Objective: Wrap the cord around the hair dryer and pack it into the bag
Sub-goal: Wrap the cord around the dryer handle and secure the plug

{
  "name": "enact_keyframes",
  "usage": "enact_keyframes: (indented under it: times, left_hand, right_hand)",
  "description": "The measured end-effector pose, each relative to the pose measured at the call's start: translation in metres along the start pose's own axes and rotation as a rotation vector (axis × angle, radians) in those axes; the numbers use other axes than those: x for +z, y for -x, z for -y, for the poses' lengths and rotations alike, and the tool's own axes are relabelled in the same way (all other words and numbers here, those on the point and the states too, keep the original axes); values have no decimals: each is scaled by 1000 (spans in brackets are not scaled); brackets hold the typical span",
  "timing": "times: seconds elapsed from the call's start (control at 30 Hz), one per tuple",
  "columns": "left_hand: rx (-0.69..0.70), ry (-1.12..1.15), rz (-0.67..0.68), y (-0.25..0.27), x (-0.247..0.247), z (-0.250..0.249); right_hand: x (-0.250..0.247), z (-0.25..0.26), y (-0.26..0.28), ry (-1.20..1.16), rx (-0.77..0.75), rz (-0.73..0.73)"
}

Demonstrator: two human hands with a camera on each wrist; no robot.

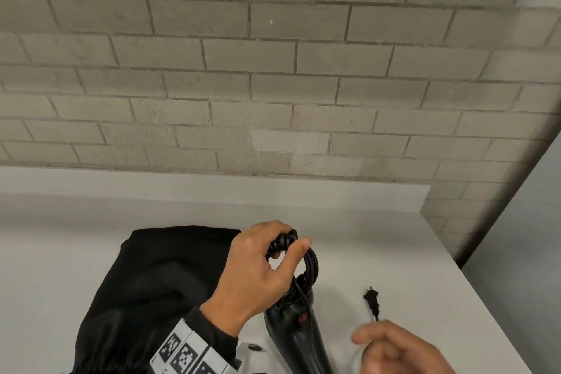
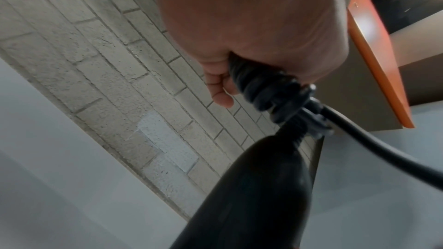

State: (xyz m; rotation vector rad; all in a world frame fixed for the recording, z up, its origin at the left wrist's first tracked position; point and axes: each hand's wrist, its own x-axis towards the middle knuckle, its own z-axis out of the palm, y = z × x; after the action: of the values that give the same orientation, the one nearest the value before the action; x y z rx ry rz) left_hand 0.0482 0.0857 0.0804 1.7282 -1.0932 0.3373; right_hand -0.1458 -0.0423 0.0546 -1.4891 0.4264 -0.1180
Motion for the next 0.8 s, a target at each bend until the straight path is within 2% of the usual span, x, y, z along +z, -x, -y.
enact_keyframes:
  times: [0.03,0.1,0.17,0.27,0.37,0.5,0.63,0.8]
  left_hand:
    - [6,-2,3,0,1,-2]
    - [13,6,2,0,3,-4]
    - [21,14,1,-1,4,-5]
    - [27,19,-1,0,2,-5]
    - [21,22,-5,1,-3,-2]
    - [-6,62,20,5,-3,0]
    - [-50,141,14,7,-3,-4]
    - [29,129,73,4,-2,-7]
  right_hand:
    - [2,13,1,110,22,43]
    - [31,8,-9,334,-105,-67]
    - [49,12,-17,303,-208,-158]
    - [63,14,-23,276,-185,-176]
    - [61,15,-19,401,-269,-244]
    - [58,38,-8,601,-517,-338]
    - [48,44,-9,739,-683,-342]
    - [39,58,-13,767,-783,-274]
